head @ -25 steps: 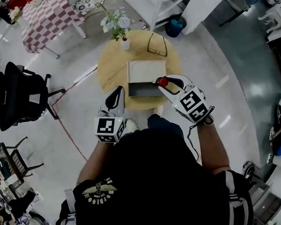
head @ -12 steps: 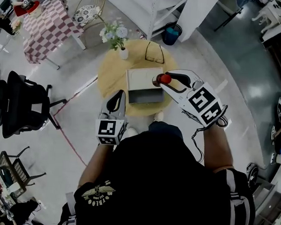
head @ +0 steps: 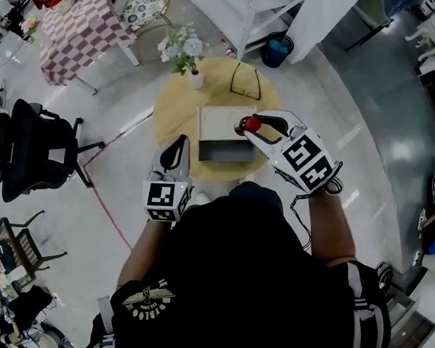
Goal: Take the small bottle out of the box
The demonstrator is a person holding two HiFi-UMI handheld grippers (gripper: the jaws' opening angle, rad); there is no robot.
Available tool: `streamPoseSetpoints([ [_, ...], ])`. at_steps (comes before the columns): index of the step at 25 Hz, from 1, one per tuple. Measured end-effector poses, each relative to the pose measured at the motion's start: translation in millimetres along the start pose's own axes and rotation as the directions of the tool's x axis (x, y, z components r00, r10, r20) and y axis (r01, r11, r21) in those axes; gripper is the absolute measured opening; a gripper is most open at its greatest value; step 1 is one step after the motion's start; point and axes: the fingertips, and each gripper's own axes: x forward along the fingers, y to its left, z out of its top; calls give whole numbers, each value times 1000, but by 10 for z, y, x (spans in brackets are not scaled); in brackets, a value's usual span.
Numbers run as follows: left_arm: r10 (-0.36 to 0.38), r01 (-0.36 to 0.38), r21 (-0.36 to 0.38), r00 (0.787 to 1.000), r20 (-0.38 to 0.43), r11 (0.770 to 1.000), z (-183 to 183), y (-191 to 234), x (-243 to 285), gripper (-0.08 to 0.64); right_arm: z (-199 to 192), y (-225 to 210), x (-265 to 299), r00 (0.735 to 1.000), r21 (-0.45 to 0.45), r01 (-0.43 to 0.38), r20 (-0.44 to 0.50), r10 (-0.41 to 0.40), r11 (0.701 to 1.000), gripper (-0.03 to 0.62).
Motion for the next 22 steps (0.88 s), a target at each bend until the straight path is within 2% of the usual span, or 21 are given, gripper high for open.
streamPoseSetpoints([
  [9, 92, -92, -2, 995, -40, 996, 33, -18, 420, 0, -669, -171, 631, 985, 17, -160, -69, 161, 987, 150],
  [13, 134, -134, -1, 989, -56, 991, 26, -32, 581, 0, -987, -157, 958, 972, -22, -219, -94, 216, 976, 150],
  [18, 235, -237, -7, 967, -95, 972, -8, 33, 534, 0, -1414, -17, 1371, 954, -33, -286, -105, 282, 958, 150],
  [22, 310, -314, -12, 942, -127, 949, -87, 97, 384, 0, -1781, 207, 1677, 930, -64, -342, -165, 328, 938, 150],
])
